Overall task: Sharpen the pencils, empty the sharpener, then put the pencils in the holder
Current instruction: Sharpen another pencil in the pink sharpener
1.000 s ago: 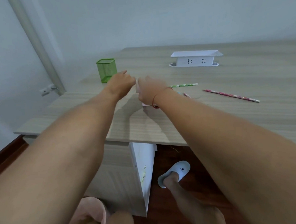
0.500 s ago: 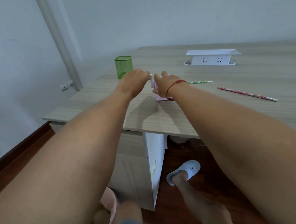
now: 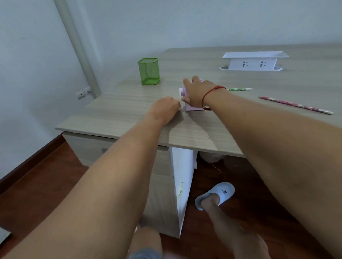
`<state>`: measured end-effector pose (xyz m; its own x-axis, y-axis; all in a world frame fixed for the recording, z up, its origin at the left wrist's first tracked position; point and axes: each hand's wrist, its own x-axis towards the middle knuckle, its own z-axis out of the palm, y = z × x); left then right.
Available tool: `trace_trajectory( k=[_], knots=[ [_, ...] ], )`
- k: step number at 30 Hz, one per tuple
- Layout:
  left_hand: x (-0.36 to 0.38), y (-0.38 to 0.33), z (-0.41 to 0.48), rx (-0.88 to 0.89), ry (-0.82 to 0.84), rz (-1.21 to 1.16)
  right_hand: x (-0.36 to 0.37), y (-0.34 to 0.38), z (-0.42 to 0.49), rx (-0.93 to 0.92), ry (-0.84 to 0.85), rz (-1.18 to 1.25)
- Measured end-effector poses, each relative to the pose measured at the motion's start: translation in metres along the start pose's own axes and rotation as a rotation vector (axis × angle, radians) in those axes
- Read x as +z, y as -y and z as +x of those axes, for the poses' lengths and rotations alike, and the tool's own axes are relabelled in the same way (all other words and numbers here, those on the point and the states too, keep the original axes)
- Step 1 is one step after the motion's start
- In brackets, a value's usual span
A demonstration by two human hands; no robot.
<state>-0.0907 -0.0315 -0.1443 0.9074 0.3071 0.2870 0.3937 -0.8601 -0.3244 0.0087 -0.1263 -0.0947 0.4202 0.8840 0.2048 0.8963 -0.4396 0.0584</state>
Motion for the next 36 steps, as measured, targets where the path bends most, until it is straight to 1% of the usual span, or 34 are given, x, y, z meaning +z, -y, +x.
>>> trace_trajectory(
  k=[2, 6, 11, 16, 19, 25, 30, 33, 36],
  knots=[
    [0.002, 0.0, 0.007, -0.014, 0.005, 0.033, 0.003, -0.002, 0.001, 0.002, -0.011, 0.015],
    [0.005, 0.0, 0.006, 0.01, 0.005, 0.066, 0.009, -0.004, 0.001, 0.029, -0.051, 0.096],
    [0.004, -0.002, 0.004, -0.015, 0.028, 0.085, 0.009, 0.005, -0.004, 0.066, -0.15, 0.049],
    [0.005, -0.001, 0.001, -0.009, -0.013, 0.132, 0.008, 0.005, -0.003, 0.068, -0.154, 0.032],
    [0.003, -0.002, 0.001, -0.014, -0.015, 0.114, 0.007, 0.003, -0.003, 0.068, -0.124, 0.047],
    [0.002, 0.0, 0.004, -0.042, 0.036, -0.042, 0.011, 0.002, -0.003, 0.052, -0.138, 0.098],
    [0.01, 0.005, 0.01, 0.022, 0.022, -0.021, 0.015, 0.005, -0.001, 0.116, -0.145, 0.135],
    [0.011, 0.013, 0.017, 0.093, 0.013, 0.025, 0.018, 0.005, 0.002, 0.105, -0.149, 0.135],
    [0.01, 0.013, 0.026, 0.089, 0.033, 0.038, 0.019, 0.002, 0.006, 0.09, -0.161, 0.135]
  ],
)
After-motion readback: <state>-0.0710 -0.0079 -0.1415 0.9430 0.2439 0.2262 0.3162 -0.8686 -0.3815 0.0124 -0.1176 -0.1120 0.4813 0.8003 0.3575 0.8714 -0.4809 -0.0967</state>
